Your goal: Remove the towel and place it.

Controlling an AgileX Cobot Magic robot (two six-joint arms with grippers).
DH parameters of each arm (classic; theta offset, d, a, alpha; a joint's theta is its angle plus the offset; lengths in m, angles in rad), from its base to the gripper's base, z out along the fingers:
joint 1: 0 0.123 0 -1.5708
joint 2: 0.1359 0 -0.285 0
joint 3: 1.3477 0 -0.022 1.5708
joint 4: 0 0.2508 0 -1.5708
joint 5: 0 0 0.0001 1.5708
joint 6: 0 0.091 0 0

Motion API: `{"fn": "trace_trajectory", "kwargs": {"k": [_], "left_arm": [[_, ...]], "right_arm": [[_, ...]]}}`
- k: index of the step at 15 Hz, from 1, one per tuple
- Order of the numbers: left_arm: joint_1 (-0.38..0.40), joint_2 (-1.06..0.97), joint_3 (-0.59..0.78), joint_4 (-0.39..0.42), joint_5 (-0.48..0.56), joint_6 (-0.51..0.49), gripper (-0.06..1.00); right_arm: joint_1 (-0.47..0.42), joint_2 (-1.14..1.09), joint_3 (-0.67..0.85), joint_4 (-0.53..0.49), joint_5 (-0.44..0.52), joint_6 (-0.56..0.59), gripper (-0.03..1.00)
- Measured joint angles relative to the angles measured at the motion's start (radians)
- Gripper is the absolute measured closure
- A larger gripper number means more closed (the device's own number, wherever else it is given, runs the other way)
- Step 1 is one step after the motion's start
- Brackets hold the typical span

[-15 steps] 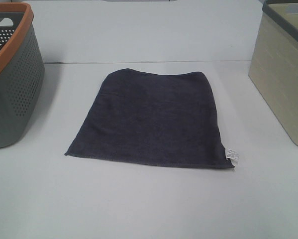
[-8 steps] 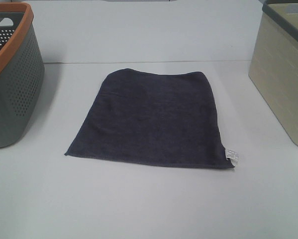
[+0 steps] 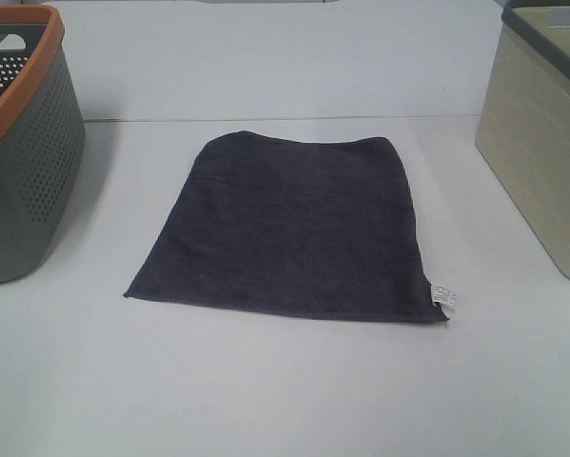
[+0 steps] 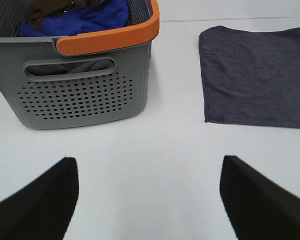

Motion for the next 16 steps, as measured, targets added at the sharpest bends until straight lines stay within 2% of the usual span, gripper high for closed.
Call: {"fn": "trace_trajectory", "kwargs": {"k": [5,10,12,16], "left_arm": [[0.0,0.0,0.0,0.0,0.0,0.001,0.21],[0.0,0.0,0.0,-0.001,0.0,0.005,0.21],[0.0,0.0,0.0,-0.001,0.0,0.005,0.21],[0.0,0.0,0.0,-0.006,0.0,0.012,0.21]], "right_arm": [[-0.007,0.0,0.0,0.0,0.0,0.001,0.14],[-0.186,0.0,0.0,0.0,0.0,0.001,0.14],[-0.227,0.0,0.0,0.0,0.0,0.001,0.14],[-0.232,0.0,0.0,0.0,0.0,0.001,0.14]]}}
